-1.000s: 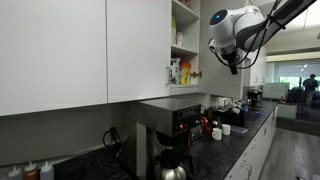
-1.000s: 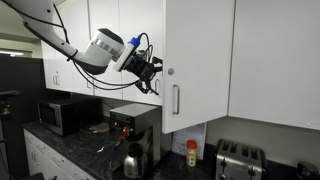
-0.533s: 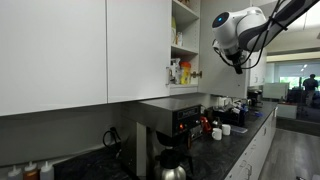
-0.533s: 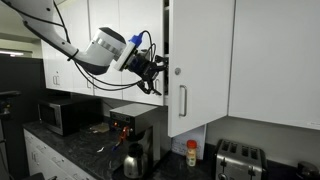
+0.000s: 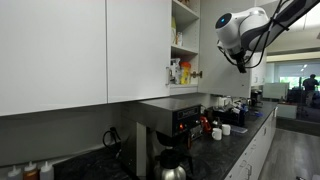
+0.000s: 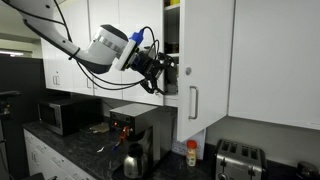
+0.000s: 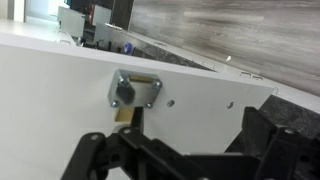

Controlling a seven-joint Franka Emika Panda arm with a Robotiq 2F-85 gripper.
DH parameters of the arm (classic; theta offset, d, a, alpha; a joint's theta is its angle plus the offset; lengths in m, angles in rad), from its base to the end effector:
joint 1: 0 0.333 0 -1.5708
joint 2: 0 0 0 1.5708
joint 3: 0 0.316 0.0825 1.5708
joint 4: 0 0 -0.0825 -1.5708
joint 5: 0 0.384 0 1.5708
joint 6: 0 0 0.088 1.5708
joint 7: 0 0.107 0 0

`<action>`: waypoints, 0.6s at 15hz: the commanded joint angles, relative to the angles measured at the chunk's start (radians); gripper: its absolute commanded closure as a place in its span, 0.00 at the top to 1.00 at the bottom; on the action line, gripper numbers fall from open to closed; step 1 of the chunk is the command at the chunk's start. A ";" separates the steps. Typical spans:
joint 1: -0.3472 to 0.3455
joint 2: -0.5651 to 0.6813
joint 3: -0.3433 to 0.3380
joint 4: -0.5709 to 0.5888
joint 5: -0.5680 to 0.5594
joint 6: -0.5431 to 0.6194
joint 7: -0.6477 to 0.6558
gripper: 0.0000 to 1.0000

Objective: Open the right door of the cabinet above the coffeemaker

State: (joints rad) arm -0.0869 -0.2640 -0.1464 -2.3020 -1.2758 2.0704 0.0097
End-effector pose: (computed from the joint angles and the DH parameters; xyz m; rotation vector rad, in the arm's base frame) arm 0.4604 -0.1638 0.4857 2.0231 0.4303 -0.0931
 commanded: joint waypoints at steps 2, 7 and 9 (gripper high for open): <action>0.039 0.036 0.015 0.063 0.249 -0.009 -0.034 1.00; 0.086 0.063 0.075 0.178 0.632 -0.056 0.003 1.00; 0.088 0.070 0.096 0.232 0.757 -0.084 0.026 1.00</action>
State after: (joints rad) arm -0.0004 -0.2357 -0.0732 -2.1682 -0.6645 2.0442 0.0159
